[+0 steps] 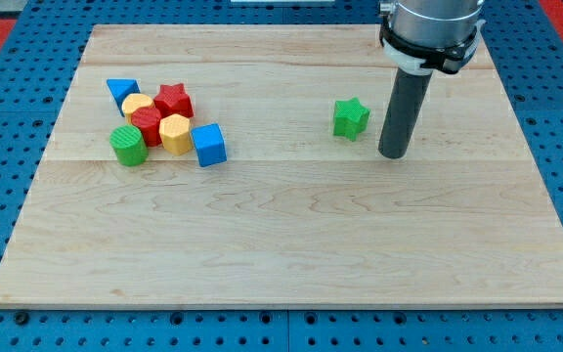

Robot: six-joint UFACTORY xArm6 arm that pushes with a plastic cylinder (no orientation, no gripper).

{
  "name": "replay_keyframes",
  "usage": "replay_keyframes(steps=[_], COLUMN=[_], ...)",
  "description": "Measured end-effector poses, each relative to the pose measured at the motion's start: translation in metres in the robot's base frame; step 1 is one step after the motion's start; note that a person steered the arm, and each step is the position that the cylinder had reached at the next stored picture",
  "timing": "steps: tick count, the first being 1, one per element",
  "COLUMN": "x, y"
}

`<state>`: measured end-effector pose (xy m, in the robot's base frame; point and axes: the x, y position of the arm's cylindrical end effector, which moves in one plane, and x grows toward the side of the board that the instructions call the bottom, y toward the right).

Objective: Move your arm to the left of the green circle

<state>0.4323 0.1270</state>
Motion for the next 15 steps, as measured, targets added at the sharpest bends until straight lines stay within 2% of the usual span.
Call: replay_keyframes(steps=[4,6,8,9,11,13,15], x=[-0.003,0.026,0.027,0.035,0.037,0.015,0.013], y=[-0.014,-0.121,-0.259,-0.300,-0.324,-0.368,-0.355])
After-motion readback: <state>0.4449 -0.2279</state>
